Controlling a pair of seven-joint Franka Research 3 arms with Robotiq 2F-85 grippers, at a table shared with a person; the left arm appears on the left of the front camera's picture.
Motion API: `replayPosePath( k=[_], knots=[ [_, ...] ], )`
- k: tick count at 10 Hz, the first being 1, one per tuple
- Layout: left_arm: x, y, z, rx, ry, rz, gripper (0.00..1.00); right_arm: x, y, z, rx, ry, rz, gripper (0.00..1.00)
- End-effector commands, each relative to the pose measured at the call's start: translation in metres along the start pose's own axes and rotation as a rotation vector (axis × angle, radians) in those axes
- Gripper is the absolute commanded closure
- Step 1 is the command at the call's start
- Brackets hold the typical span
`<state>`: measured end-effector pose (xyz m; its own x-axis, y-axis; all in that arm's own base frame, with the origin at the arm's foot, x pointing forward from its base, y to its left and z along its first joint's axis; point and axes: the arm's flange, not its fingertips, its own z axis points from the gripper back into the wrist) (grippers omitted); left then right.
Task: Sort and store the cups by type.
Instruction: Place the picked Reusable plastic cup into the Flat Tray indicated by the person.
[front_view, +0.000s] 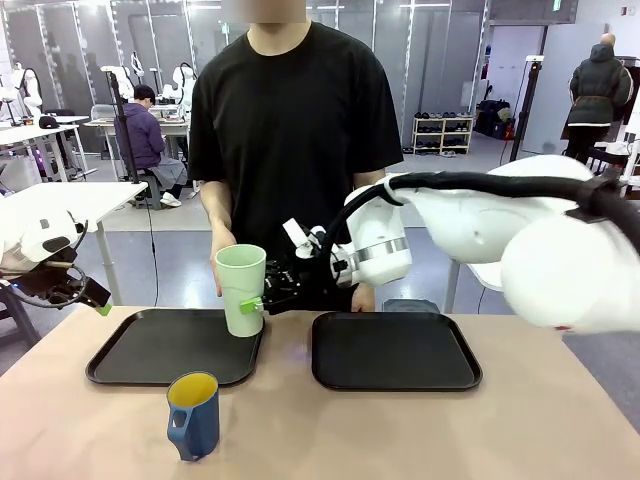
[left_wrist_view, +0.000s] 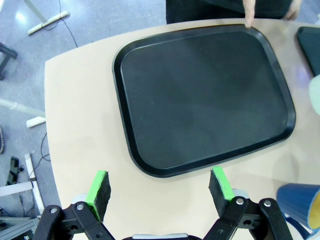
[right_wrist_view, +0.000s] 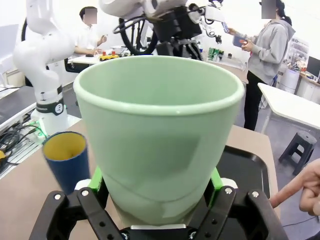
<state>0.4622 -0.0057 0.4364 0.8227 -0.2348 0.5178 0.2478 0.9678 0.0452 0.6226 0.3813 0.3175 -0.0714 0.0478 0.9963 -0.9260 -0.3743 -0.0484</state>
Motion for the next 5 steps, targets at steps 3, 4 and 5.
replayPosePath(
  k=[3,4,5],
  knots=[
    [0.0,0.002,0.0,-0.009,-0.002,0.006,0.0,-0.017,-0.035,-0.044,-0.072,-0.035,-0.008,0.15],
    [0.0,0.002,0.0,-0.009,-0.002,0.006,0.0,-0.026,-0.043,-0.055,-0.091,-0.023,-0.011,0.15],
    [0.0,0.002,0.0,-0.009,-0.002,0.006,0.0,-0.034,-0.05,-0.062,-0.109,-0.022,-0.029,0.15]
  ],
)
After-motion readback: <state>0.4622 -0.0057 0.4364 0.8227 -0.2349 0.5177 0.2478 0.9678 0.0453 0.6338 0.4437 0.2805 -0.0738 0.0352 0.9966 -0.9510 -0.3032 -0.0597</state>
